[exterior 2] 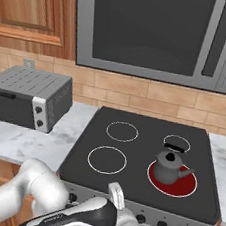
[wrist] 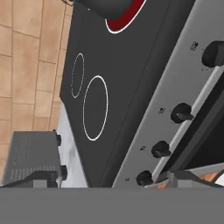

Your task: Lower the heat of the kettle.

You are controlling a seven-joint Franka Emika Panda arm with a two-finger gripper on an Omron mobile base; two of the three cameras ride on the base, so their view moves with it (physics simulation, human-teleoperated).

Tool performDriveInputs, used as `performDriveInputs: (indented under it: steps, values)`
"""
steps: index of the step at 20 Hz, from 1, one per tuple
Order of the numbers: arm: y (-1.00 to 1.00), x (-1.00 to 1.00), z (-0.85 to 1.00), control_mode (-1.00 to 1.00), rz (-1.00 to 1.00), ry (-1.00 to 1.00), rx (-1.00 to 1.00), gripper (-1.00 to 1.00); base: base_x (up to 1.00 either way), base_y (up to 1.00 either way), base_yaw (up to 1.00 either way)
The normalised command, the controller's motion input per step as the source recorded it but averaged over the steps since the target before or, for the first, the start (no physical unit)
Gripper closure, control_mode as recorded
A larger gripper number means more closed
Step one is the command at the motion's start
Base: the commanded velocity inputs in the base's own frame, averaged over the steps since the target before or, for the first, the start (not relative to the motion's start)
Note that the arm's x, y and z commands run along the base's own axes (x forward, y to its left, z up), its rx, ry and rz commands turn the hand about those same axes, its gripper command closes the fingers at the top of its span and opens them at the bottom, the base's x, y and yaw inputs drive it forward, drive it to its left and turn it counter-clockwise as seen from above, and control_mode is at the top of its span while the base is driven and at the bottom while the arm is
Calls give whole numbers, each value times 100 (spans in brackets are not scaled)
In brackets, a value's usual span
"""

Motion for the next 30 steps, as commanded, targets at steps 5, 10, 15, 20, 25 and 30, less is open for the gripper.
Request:
performDriveInputs:
  steps: [5,10,15,20,25,30]
  values:
    - [-40,-9,-30,-100,0,0,0,-100,0,0,0]
    - [-26,0,-22,-100,4,0,-1,-100,0,0,0]
    - [-5,1,-25,-100,9,0,-2,-100,0,0,0]
    - [0,8,-28,-100,11,0,-1,-100,0,0,0]
    - [-4,5,-21,-100,9,0,0,-100,0,0,0]
    - [-13,8,-16,-100,9,0,0,-100,0,0,0]
